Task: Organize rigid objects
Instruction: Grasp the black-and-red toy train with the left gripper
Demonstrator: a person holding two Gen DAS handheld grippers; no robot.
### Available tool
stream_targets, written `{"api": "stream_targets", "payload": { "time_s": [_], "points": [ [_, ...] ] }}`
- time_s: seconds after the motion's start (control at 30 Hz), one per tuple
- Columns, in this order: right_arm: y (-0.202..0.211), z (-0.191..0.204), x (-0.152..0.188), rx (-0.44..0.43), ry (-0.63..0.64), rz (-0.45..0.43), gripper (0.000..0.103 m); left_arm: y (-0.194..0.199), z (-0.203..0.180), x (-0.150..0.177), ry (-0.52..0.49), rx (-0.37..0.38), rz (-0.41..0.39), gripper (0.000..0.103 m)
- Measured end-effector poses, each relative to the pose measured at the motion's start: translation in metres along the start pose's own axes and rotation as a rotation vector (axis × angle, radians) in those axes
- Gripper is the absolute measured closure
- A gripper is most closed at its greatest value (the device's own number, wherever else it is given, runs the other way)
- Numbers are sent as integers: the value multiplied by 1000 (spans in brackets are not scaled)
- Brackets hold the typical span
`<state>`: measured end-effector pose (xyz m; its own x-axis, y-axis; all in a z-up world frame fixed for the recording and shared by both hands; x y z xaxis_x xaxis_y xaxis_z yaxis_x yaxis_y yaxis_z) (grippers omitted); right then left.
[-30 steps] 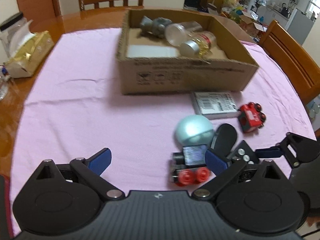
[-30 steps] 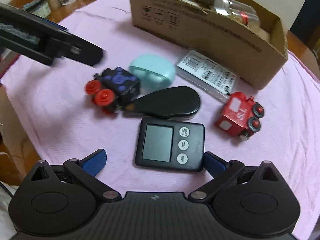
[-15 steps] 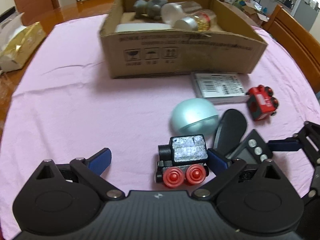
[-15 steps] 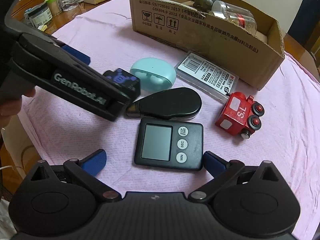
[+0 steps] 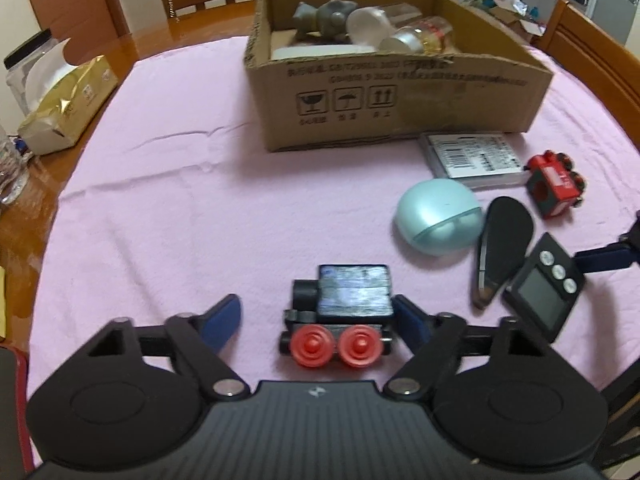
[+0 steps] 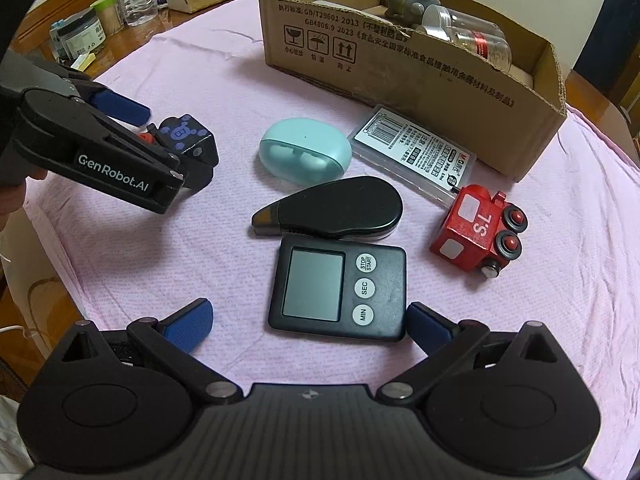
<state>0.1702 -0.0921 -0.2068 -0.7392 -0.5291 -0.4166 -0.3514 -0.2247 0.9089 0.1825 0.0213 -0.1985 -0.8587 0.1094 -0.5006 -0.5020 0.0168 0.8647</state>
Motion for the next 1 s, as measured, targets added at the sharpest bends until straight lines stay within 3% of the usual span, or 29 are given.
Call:
{"api": "stream_targets", "payload": {
  "time_s": [0.23, 0.57, 0.83, 1.0],
  "points": [
    [1, 0, 1, 3, -6, -13, 0, 2, -11, 0, -20, 45, -12, 47],
    [-5, 3, -10, 14, -27, -7, 0, 0, -4, -4, -21, 46, -10, 48],
    [2, -9, -15, 15, -27, -21, 24, -1, -3, -4, -25, 49, -12, 48],
    [2, -11, -17, 18, -29, -23, 24, -1, -4, -4, -23, 42, -9, 48]
  ]
}}
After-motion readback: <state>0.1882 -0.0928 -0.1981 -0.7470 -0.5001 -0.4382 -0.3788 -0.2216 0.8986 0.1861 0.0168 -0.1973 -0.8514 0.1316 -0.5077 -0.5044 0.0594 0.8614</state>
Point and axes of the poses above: each gripper's, at about its wrist camera, not at the fingertips, and y roughly against the way its jaws point, z to its left, x to its underside, the point moved 8 cm from there along -y, roughly the way its jaws point, and after that the axes turned 1 degree about -y, right-handed, at the moved point
